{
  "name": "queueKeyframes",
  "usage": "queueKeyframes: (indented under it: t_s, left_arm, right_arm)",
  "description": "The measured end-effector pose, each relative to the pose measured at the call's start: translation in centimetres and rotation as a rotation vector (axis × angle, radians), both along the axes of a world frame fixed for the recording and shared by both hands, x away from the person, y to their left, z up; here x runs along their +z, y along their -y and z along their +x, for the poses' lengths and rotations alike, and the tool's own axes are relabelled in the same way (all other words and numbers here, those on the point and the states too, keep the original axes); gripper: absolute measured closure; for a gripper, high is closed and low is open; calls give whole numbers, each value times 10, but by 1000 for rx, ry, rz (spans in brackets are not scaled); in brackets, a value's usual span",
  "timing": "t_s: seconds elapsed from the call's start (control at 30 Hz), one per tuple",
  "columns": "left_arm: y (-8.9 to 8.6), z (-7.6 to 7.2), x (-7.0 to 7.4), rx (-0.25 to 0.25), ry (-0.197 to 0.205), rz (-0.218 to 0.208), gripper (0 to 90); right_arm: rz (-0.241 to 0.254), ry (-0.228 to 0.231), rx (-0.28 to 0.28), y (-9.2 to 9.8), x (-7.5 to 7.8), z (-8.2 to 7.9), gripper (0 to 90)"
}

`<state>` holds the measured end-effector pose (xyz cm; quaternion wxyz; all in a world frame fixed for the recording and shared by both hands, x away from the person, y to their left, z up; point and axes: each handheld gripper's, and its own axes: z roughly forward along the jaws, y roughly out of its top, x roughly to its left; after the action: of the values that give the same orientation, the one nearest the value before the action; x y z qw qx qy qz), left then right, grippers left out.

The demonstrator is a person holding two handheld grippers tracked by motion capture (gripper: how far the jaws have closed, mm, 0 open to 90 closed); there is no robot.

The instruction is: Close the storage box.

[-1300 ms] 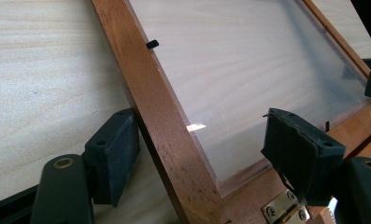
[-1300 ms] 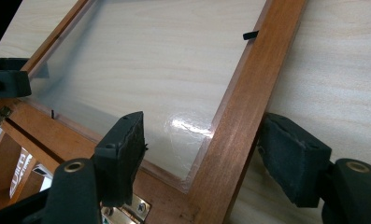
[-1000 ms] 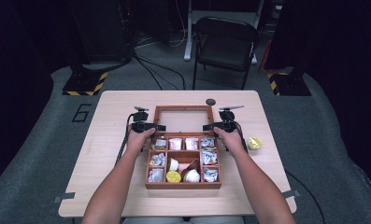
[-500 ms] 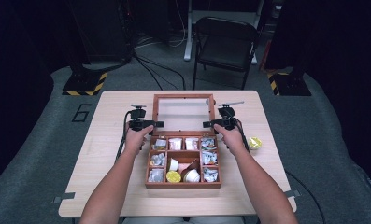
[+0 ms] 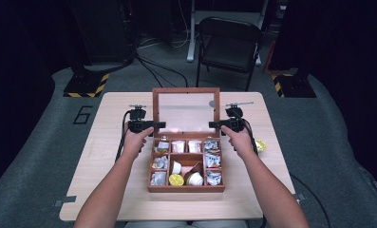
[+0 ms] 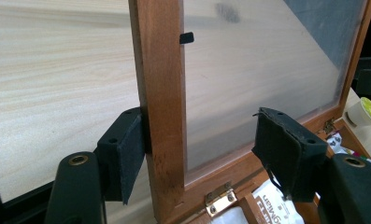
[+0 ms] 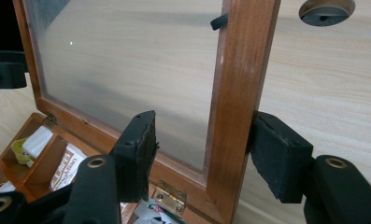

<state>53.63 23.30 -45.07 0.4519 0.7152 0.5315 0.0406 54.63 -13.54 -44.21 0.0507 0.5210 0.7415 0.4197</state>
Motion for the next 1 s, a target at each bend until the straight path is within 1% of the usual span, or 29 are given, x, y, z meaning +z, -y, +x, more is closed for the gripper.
queueKeyframes:
  t_s: [0.07, 0.1, 0.13, 0.17, 0.23, 0.27, 0.3, 0.37, 0.5, 0.53, 0.6, 0.67, 0.7, 0.77, 0.8, 0.87, 0.93, 1.0]
  left_arm:
    - [0, -2, 2, -6, 5, 3, 342]
    - [-1, -3, 3, -17, 12, 13, 342]
    - [0, -4, 4, -9, 11, 4, 342]
    - [-1, -5, 5, -24, 20, 16, 342]
    - [-1, -7, 7, -25, 25, 12, 342]
    - [0, -8, 8, -24, 26, 11, 342]
    - [-1, -9, 9, -40, 35, 26, 342]
    - [-1, -12, 11, -37, 30, 15, 342]
    - [-2, -17, 14, -48, 56, 8, 342]
    - [-3, -19, 15, -46, 63, -3, 343]
    - [-4, -23, 16, -41, 78, -34, 353]
    - [-6, -27, 18, -48, 92, -53, 375]
    - [-6, -30, 20, -51, 99, -58, 379]
    - [-6, -33, 23, -55, 123, -55, 380]
    - [-6, -36, 25, -48, 129, -61, 379]
    - [-6, -39, 29, -60, 142, -50, 380]
    - [-6, -42, 32, -67, 155, -42, 382]
    - [-8, -45, 35, -80, 168, -34, 382]
  right_arm:
    - [-3, 10, 8, 0, 2, -2, 417]
    - [-5, 8, 7, 0, 4, -4, 417]
    - [-7, 22, 15, 0, 4, -5, 417]
    - [-9, 16, 10, 0, 6, -7, 417]
    - [-13, 24, 16, 0, 8, -9, 418]
    - [-12, 19, 15, 0, 9, -11, 421]
    - [-16, 24, 17, 0, 10, -12, 424]
    - [-18, 38, 19, 0, 11, -15, 433]
    - [-1, 66, 28, 4, 14, -22, 449]
    - [9, 65, 30, 5, 15, -24, 451]
    - [23, 85, 33, 6, 18, -27, 457]
    - [54, 99, 39, 7, 22, -31, 469]
    - [59, 111, 45, 7, 24, -33, 455]
    - [36, 127, 52, 5, 27, -37, 456]
    - [27, 136, 55, 5, 27, -38, 455]
    - [13, 135, 61, 4, 29, -41, 453]
    - [12, 144, 67, 5, 32, -45, 450]
    - [20, 156, 75, 6, 35, -48, 447]
